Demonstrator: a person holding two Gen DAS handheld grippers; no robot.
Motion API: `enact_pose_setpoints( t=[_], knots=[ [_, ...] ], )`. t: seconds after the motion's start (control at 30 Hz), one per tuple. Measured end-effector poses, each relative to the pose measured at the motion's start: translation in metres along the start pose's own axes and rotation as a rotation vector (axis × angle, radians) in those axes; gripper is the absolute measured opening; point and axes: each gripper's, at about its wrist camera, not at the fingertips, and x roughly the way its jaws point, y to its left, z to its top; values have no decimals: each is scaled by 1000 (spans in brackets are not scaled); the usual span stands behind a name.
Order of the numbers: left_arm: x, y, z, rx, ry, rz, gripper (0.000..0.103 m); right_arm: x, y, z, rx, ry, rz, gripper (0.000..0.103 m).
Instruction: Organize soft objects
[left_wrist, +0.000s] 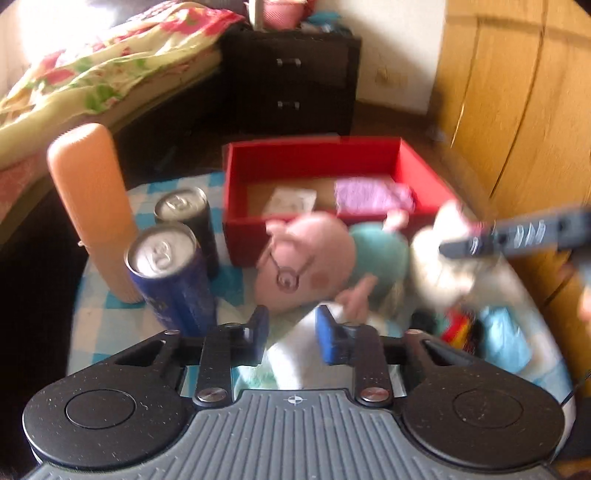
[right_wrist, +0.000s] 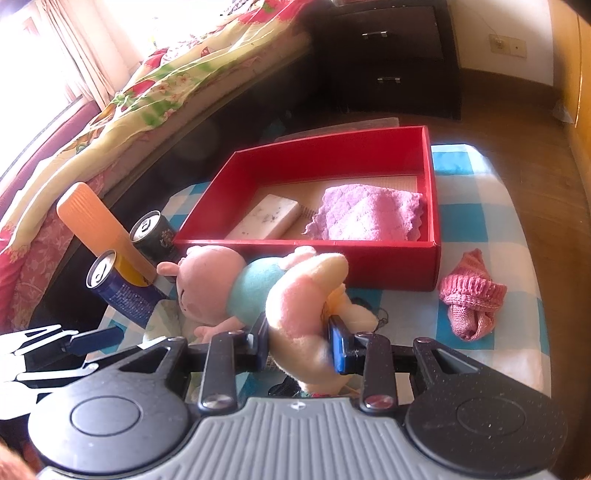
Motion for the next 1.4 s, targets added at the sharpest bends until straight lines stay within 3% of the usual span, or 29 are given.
enact_pose_setpoints(
  t=[0.07, 0.1, 0.13, 0.2, 0.3, 0.43, 0.53, 0.73, 0.97, 1.4],
  knots=[
    [-1, 11, 3, -59, 38, -134, 50, 1, -1, 1, 12, 1, 6, 11],
    [1, 11, 0, -49, 66, -147, 66, 1, -2, 1, 21, 3, 11, 11],
    [6, 9, -6, -16, 91, -130, 74, 2, -2, 2, 23, 5, 14, 11],
    [20, 1, -18, 34, 145, -66, 66, 1, -1, 1, 22, 3, 12, 11],
    [34, -6, -31, 70, 181, -16, 34, 1, 0, -1, 18, 2, 11, 11],
    [24, 0, -20, -1, 97, -17, 21, 0, 1, 0, 13, -5, 13, 11],
    [9, 2, -9, -43, 27, -50, 21, -1, 1, 1, 10, -9, 17, 11],
    [-1, 5, 6, -122, -37, -105, 21, -5, 2, 2, 19, -27, 22, 11],
    [-5, -3, 25, -130, -128, -84, 21, -25, 3, 12, 20, -106, 30, 11],
    [19, -17, 61, -135, -194, -91, 21, -37, 10, 28, -13, -198, -1, 11]
  ],
)
